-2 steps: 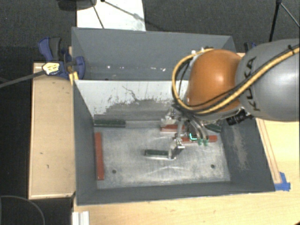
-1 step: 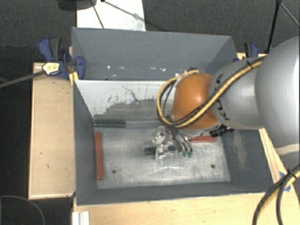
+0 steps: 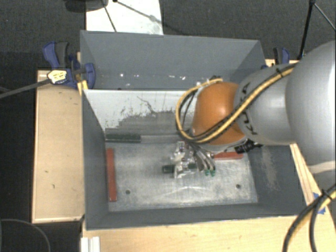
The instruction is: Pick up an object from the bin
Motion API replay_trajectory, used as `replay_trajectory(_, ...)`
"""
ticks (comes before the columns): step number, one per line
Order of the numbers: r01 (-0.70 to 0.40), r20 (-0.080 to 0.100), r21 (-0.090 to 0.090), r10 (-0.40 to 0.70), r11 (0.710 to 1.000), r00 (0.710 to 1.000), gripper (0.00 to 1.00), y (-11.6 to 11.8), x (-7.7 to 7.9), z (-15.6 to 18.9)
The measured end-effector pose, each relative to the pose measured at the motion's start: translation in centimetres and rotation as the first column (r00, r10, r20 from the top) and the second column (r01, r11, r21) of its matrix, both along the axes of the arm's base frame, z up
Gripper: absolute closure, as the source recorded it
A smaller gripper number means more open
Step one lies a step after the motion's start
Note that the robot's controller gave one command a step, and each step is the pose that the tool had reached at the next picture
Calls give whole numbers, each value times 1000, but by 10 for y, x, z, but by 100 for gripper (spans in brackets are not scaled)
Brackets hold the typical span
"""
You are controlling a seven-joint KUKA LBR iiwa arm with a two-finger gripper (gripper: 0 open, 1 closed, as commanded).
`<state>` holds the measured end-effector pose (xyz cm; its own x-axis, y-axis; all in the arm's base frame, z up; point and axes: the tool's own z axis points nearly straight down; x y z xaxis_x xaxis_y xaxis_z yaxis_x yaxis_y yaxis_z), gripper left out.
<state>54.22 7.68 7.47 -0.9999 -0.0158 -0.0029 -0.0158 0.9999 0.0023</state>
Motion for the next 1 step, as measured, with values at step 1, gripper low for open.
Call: replay_trajectory(1,27,5,0,-27,1000,1000,100,4,-5,175)
